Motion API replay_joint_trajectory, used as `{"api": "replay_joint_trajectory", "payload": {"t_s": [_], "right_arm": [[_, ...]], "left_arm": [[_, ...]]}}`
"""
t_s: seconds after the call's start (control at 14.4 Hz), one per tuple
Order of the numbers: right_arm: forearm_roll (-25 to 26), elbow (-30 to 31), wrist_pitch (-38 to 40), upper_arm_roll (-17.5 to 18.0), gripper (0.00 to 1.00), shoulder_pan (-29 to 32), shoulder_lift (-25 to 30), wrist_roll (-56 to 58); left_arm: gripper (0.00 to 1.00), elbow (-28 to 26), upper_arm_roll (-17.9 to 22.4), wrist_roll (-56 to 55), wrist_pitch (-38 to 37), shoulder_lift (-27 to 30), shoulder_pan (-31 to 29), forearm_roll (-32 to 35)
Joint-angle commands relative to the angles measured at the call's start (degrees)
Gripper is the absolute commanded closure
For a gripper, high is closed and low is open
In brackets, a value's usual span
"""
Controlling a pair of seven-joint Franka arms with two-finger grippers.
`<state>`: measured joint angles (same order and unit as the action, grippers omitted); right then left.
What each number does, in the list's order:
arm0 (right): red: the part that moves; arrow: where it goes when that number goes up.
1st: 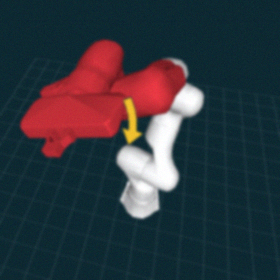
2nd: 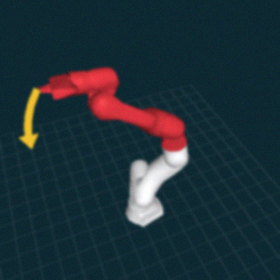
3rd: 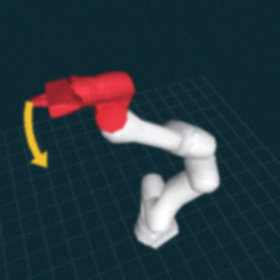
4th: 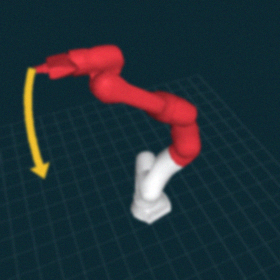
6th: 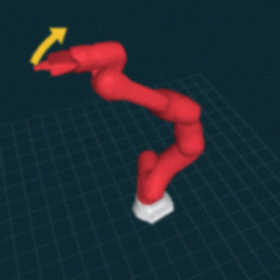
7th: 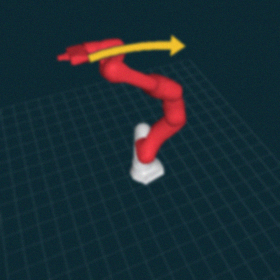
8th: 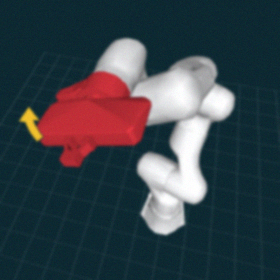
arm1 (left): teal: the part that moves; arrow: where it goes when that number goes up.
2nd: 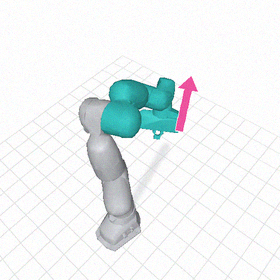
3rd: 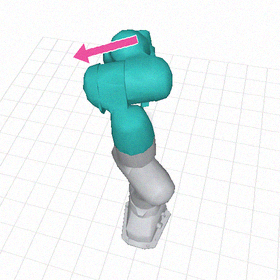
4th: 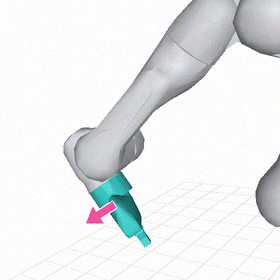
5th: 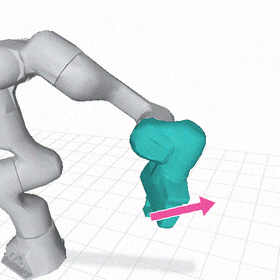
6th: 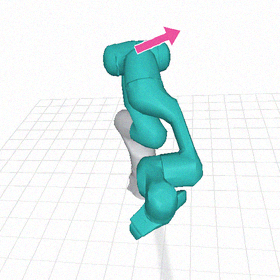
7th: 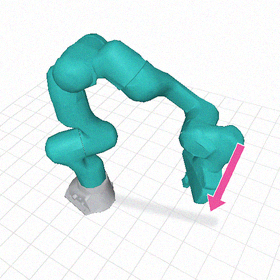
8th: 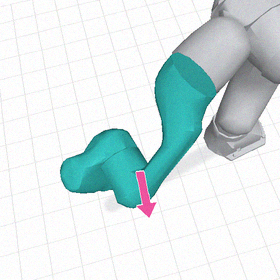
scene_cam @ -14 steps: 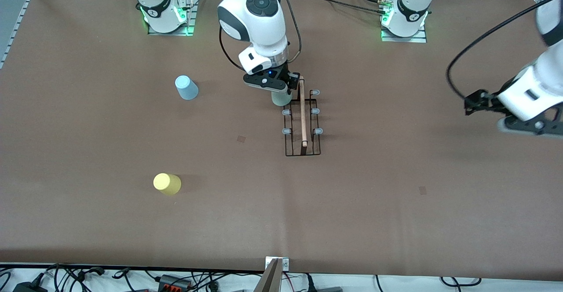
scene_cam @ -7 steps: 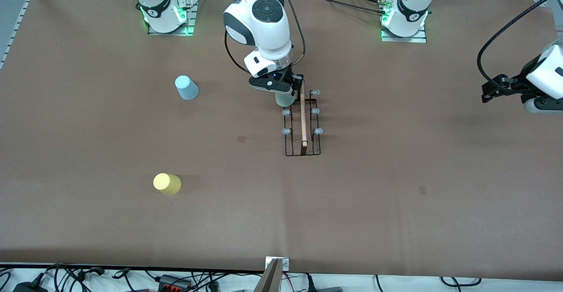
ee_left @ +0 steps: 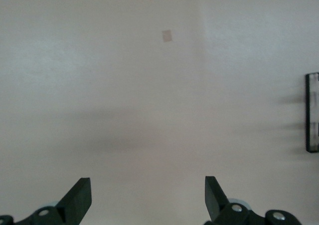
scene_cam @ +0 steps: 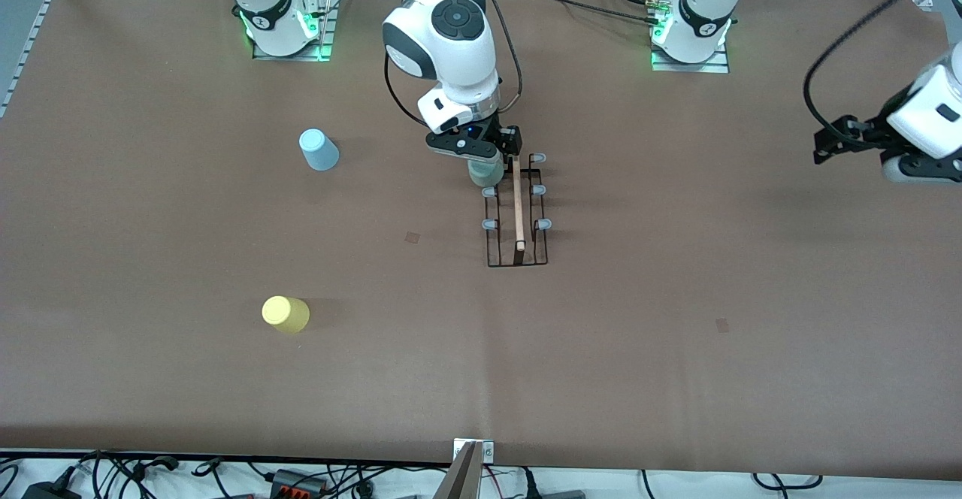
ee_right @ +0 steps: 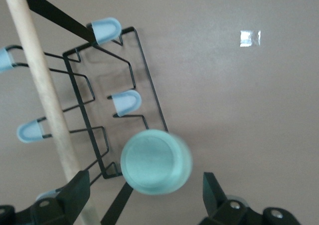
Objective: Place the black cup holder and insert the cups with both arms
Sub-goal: 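Lower the teal cup onto a holder peg and open the right gripper, then move the right gripper to the yellow cup and grasp it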
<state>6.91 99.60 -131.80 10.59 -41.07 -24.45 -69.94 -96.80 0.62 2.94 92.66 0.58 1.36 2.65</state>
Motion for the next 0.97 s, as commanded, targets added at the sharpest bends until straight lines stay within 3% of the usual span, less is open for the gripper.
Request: {"api": "replay_joint_trajectory", "payload": {"t_s": [0.0, 0.35, 0.49, 0.69, 0.9], "right_arm": [[0.9, -1.3, 1.9, 0.2, 0.0, 2.7, 2.6, 1.6], [0.8, -1.3, 8.2, -0.7, 0.0, 17.0, 6.0, 27.7], [0.8, -0.9, 8.3, -2.7, 0.0, 21.6, 6.0, 36.9], [0.1, -1.1, 5.9, -6.1, 0.0, 27.2, 2.8, 48.7], [0.4, -1.0, -2.1, -6.5, 0.0, 29.5, -2.8, 53.1]], "left_arm": [[0.0, -0.8, -0.7, 0.6, -2.0, 1.3, -0.1, -1.0], [0.0, -0.7, -0.9, 0.6, -1.5, 1.3, -0.3, -1.0], [0.0, -0.7, -0.8, 0.6, -1.7, 1.4, -0.4, -1.0], [0.0, -0.7, -0.8, 0.6, -1.6, 1.3, -0.4, -1.0], [0.0, -0.7, -0.8, 0.6, -1.9, 1.4, -0.4, -1.0]]}}
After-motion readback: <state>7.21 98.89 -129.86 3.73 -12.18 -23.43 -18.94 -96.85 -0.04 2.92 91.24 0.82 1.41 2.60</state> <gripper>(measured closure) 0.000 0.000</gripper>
